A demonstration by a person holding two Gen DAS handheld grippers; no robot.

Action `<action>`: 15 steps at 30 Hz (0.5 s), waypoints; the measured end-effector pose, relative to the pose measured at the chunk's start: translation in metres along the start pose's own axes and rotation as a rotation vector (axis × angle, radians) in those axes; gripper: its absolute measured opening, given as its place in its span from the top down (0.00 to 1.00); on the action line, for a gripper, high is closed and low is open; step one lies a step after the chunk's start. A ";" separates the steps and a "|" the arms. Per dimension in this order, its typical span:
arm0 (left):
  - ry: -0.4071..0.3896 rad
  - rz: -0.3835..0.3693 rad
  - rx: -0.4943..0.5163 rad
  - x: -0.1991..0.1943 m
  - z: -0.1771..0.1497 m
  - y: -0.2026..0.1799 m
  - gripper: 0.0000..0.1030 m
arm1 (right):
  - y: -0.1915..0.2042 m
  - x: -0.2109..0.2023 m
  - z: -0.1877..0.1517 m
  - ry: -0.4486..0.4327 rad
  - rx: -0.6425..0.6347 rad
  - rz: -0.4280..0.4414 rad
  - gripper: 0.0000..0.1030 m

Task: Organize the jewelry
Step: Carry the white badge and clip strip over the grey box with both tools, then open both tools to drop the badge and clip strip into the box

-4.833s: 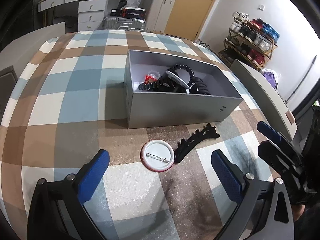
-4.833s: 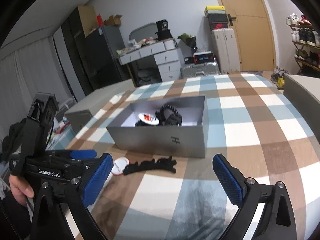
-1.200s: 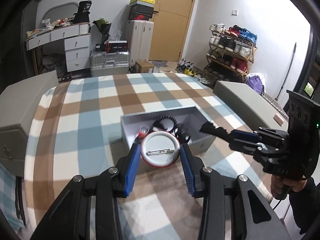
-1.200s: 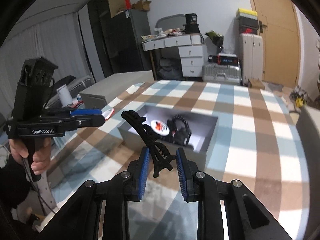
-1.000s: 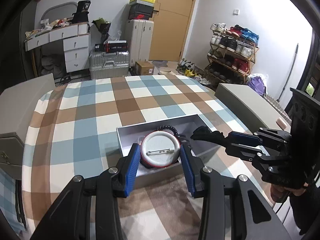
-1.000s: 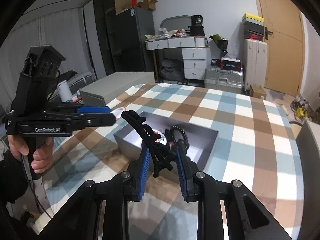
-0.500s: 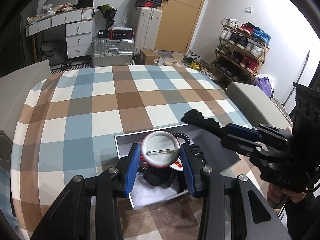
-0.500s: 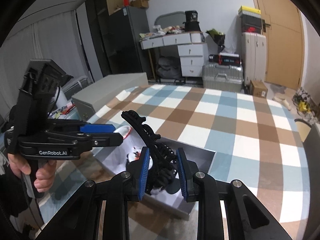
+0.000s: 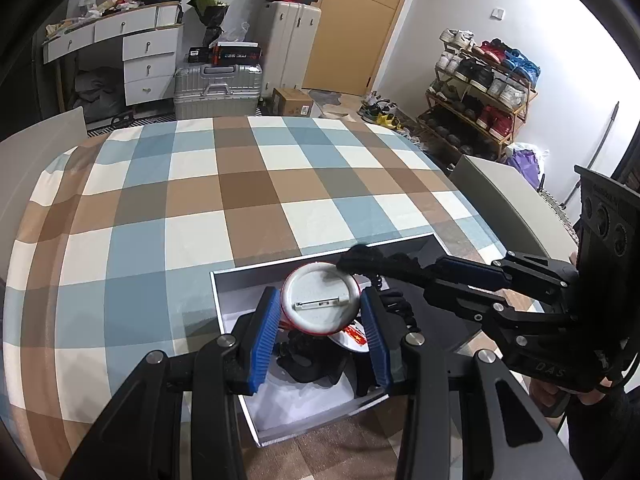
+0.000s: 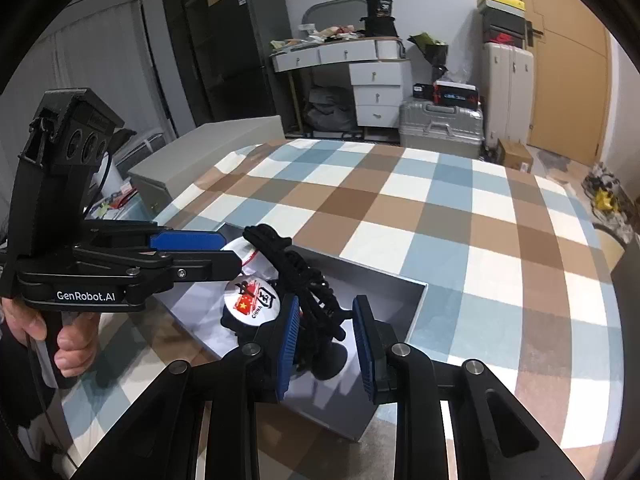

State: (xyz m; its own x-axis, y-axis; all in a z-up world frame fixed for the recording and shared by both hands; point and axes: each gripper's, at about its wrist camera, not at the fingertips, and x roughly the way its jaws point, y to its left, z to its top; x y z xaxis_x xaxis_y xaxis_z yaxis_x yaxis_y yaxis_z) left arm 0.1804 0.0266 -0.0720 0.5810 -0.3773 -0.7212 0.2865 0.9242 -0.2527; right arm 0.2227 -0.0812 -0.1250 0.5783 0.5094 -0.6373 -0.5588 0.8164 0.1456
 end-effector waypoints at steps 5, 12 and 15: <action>0.030 0.014 -0.005 0.005 0.001 0.003 0.62 | -0.002 -0.004 -0.001 -0.024 0.021 -0.010 0.72; -0.005 -0.004 0.008 -0.003 -0.001 0.001 0.38 | -0.008 -0.017 -0.001 -0.090 0.075 0.000 0.68; -0.016 0.013 0.017 -0.007 -0.001 0.000 0.38 | -0.008 -0.024 0.000 -0.121 0.094 0.004 0.62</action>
State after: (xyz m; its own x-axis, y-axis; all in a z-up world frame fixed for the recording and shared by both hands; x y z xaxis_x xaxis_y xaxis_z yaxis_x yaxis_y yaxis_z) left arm 0.1756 0.0290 -0.0678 0.5967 -0.3662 -0.7140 0.2914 0.9279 -0.2324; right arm 0.2137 -0.1001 -0.1113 0.6467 0.5373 -0.5413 -0.5066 0.8332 0.2218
